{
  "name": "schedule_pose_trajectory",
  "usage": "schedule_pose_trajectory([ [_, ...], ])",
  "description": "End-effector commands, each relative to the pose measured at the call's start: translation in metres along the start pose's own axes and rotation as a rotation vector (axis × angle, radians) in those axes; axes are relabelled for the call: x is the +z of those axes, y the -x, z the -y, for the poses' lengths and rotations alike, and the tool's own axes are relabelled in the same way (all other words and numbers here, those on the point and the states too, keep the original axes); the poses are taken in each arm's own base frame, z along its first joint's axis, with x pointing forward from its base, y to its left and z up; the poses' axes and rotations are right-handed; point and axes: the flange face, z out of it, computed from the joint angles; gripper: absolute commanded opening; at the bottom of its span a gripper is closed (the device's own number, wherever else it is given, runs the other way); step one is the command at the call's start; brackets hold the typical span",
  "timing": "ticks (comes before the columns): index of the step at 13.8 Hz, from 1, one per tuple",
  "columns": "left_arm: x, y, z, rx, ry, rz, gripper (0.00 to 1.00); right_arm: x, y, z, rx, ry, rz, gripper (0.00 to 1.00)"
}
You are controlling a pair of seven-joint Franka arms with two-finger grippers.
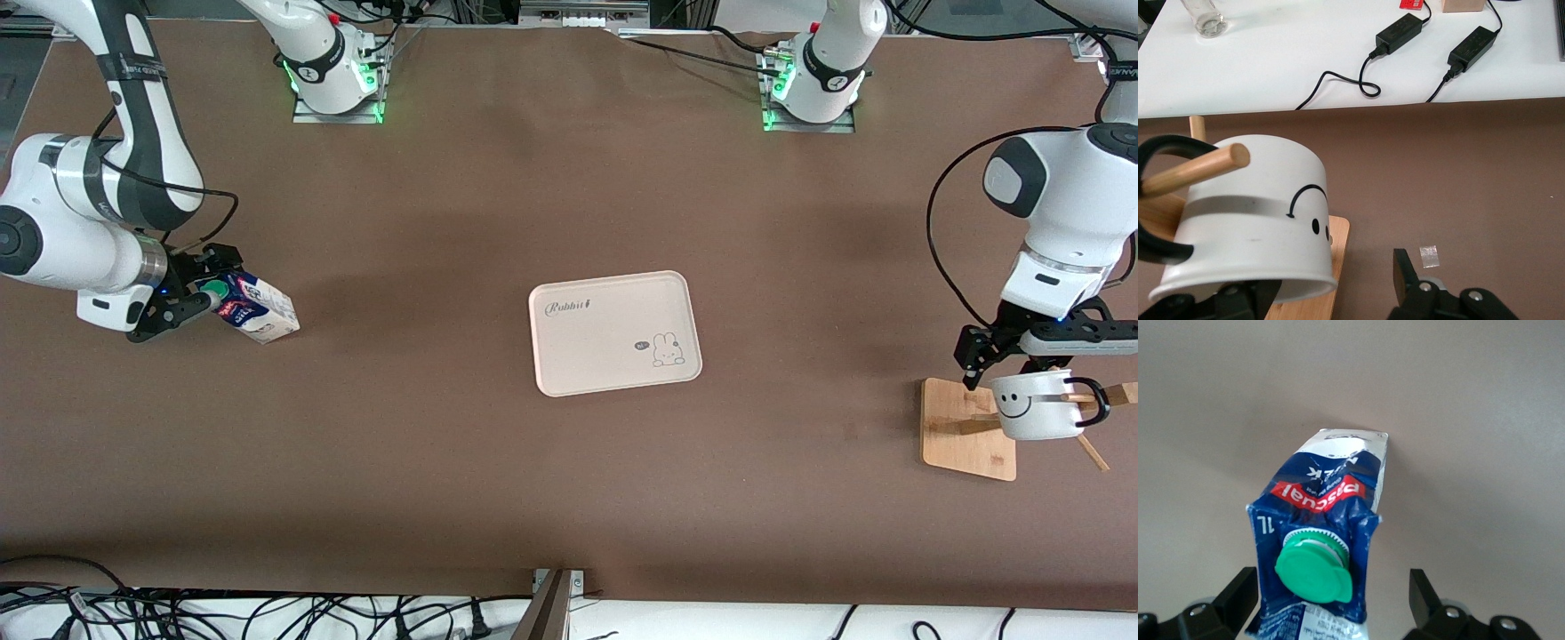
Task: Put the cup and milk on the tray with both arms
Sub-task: 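Grasp the milk carton with the right gripper while the left gripper grasps the mug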
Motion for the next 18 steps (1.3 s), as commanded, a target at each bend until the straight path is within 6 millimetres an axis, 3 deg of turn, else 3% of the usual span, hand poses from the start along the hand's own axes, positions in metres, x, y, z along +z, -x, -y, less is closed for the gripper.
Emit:
schedule_pose_trajectory([
  [1,-0.002,-0.003,0.002,0.019,-0.01,-0.013,0.66,-0.001,0.001,0.005,-0.008,0.005,-0.009,1.0],
  [2,-0.003,-0.004,0.003,0.018,-0.012,-0.014,0.63,-0.002,-0.001,0.007,-0.01,0.007,-0.01,0.87],
  [4,-0.003,-0.003,0.009,0.012,-0.019,-0.013,0.54,-0.003,-0.005,0.013,-0.022,0.009,-0.01,0.46],
  [5,-0.003,-0.003,0.01,0.01,-0.02,-0.013,0.5,-0.003,-0.007,0.015,-0.022,0.009,-0.012,0.41],
  [8,-0.005,-0.003,0.011,0.009,-0.022,-0.016,0.36,-0.005,-0.015,0.026,0.001,-0.018,-0.03,0.37],
  [12,-0.006,-0.003,0.011,0.011,-0.022,-0.016,0.21,-0.037,-0.023,0.031,0.051,-0.033,-0.099,0.37],
  [14,-0.006,-0.004,0.01,0.009,-0.021,-0.017,0.2,-0.056,-0.022,0.032,0.042,-0.019,-0.13,0.37],
  [18,-0.009,-0.007,0.002,0.011,-0.014,-0.022,0.18,-0.096,-0.035,0.068,0.017,-0.047,-0.182,0.37],
])
